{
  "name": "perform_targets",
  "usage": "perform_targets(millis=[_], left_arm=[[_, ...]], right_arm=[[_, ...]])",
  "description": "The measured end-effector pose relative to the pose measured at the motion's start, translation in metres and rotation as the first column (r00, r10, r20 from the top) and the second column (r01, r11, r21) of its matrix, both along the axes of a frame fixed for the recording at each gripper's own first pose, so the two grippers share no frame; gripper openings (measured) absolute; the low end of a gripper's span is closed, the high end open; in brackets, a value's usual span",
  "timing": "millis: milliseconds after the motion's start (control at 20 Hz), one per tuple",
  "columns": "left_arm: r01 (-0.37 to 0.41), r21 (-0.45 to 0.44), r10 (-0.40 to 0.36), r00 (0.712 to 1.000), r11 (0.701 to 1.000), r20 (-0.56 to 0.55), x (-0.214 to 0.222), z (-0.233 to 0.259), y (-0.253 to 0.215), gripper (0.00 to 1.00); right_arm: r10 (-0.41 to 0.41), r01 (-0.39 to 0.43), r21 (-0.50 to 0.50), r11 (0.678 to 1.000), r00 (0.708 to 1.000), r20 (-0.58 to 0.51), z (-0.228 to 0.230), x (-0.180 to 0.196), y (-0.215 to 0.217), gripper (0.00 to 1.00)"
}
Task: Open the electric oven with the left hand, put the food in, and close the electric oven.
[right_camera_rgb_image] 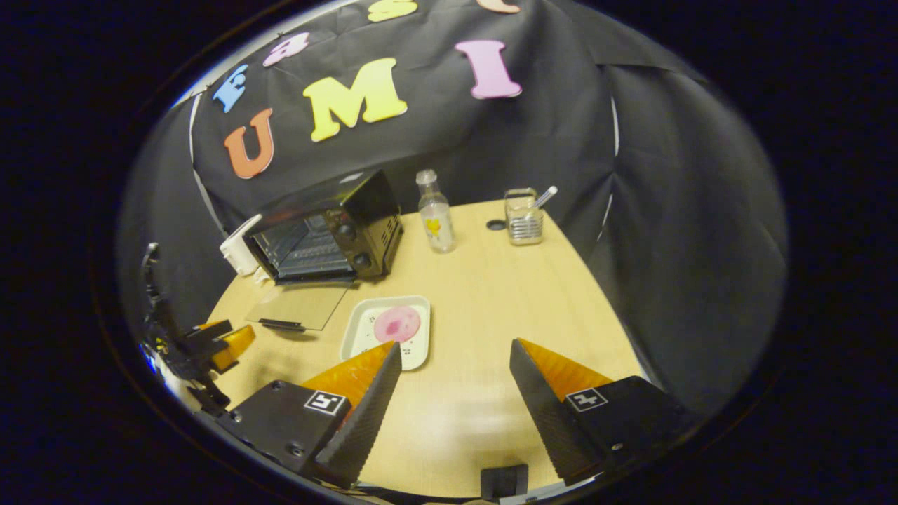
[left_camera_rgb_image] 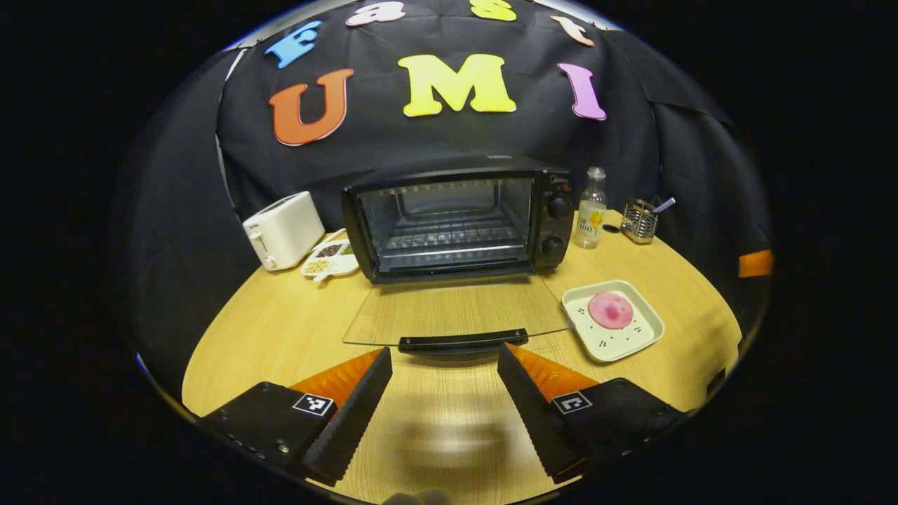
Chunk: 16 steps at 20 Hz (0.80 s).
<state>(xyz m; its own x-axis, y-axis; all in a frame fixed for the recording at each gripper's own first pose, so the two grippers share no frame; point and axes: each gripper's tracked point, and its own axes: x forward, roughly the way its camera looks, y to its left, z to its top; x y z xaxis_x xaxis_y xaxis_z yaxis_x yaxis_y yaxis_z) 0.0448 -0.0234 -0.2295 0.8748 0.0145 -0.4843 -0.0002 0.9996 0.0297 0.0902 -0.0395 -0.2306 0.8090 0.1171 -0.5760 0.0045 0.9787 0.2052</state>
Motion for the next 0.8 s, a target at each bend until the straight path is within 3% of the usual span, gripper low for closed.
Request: perform_targets(millis=[150,350,600,650,700,800], left_arm=[[-0.064,-0.005,0.064,0.998,0.998,0.026,-0.028,0.035,0.008,0.97],[-0.161,-0.002,0.161,0.986,0.987,0.043,-0.058,0.068,0.014,0.97],[-0.270,-0.014,0.270,0.962,0.963,0.028,-0.081,0.080,0.012,0.97],[-0.281,-0.015,0.281,0.959,0.960,0.027,-0.083,0.081,0.009,0.97],[-0.289,-0.021,0.289,0.957,0.957,0.023,-0.084,0.080,0.006,0.97],[-0.310,-0.029,0.310,0.950,0.950,0.022,-0.085,0.082,0.003,0.97]], right_arm=[[0.072,-0.066,0.060,0.996,0.991,-0.111,-0.039,0.039,0.010,0.95],[0.168,-0.143,0.123,0.982,0.961,-0.222,-0.080,0.077,0.026,0.81],[0.245,-0.182,0.214,0.960,0.915,-0.320,-0.101,0.114,0.053,0.44],[0.248,-0.181,0.219,0.959,0.907,-0.340,-0.104,0.117,0.054,0.47],[0.251,-0.182,0.213,0.960,0.896,-0.366,-0.108,0.118,0.055,0.37],[0.260,-0.179,0.230,0.957,0.879,-0.400,-0.111,0.118,0.061,0.27]])
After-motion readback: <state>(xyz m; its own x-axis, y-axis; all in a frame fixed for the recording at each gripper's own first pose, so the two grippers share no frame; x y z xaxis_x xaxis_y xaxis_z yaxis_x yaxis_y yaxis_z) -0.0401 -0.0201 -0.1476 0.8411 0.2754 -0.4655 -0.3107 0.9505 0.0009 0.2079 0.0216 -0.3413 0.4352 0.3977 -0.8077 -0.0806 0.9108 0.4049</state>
